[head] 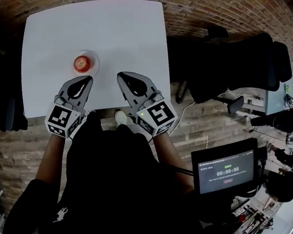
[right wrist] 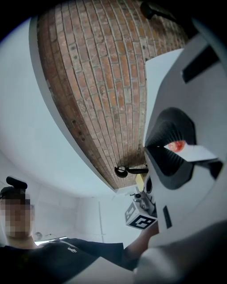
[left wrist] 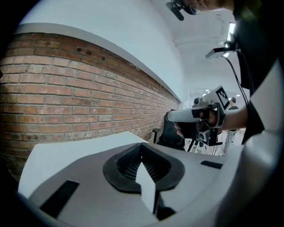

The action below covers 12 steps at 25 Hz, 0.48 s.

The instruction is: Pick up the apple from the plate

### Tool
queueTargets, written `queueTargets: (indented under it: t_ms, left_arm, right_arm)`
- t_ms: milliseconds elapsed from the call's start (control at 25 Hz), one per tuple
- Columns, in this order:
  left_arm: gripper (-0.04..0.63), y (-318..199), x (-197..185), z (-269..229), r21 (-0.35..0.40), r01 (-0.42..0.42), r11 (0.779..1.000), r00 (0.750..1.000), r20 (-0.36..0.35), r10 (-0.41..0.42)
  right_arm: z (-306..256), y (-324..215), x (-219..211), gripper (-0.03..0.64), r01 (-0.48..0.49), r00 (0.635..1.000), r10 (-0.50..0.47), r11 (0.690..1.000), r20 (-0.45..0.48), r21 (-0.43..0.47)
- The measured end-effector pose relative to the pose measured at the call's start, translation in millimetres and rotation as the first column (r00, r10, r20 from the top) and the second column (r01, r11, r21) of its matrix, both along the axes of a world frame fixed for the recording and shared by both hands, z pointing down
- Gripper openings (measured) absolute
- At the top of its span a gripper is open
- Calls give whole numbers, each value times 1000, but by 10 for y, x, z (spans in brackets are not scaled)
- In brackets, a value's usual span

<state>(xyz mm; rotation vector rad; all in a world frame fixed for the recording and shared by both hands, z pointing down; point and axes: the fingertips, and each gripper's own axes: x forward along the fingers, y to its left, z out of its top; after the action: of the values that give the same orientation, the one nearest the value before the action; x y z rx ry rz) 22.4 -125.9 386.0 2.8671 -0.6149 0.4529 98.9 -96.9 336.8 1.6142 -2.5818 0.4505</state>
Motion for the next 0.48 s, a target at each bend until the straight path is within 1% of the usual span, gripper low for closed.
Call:
queueTargets:
  t_ms: [240,400,480]
  left_arm:
    - [5,-338,-162,128,-16,-1,1000,1000,3,1]
    - [5,-460,-267,241,-22,-2,1000,1000,26,3]
    - [5,-484,-316,319,-38,-10,999,999,37,12]
  right_arm:
    - [129,-313,-183,2,5,1000,-5,1000,10,-27]
    - [233,-464,-265,3,11,1000,-11,998,8,-56]
    - [288,-513,-307,3,12,1000,-12,997,8,-70]
